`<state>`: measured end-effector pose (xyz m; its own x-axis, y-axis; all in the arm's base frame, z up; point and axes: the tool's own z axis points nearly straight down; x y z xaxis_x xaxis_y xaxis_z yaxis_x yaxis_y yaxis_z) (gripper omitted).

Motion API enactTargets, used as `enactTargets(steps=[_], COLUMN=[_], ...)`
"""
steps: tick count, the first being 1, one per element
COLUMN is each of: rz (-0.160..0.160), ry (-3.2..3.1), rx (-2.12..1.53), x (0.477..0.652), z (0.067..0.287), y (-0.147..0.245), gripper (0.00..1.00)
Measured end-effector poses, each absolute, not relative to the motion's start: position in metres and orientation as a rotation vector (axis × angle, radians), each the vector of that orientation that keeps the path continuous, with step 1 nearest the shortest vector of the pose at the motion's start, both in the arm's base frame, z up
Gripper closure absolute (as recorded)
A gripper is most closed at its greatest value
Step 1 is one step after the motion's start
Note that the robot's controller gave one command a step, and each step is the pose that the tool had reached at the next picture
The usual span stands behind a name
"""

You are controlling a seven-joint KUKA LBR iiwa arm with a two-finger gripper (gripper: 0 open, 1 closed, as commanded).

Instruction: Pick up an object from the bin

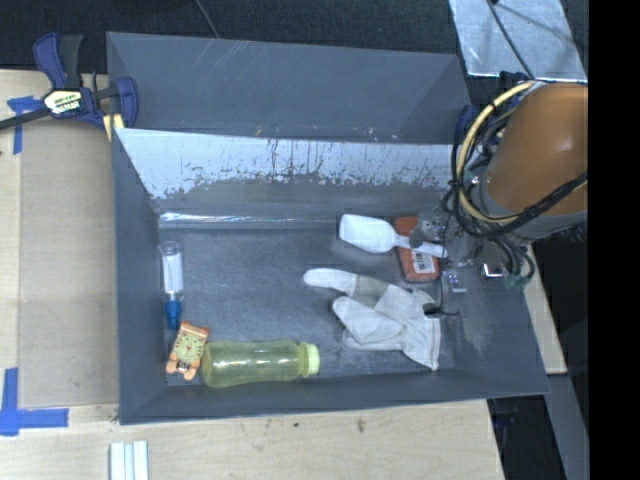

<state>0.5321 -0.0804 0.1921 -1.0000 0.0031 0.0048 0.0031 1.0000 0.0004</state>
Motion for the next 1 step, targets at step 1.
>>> enactTargets(steps=[1], rz=[0.001], ry=[-3.145], rx=[-0.001], x=[0.5339], z=[0.1965], y=[-0.0801], gripper=[0.00])
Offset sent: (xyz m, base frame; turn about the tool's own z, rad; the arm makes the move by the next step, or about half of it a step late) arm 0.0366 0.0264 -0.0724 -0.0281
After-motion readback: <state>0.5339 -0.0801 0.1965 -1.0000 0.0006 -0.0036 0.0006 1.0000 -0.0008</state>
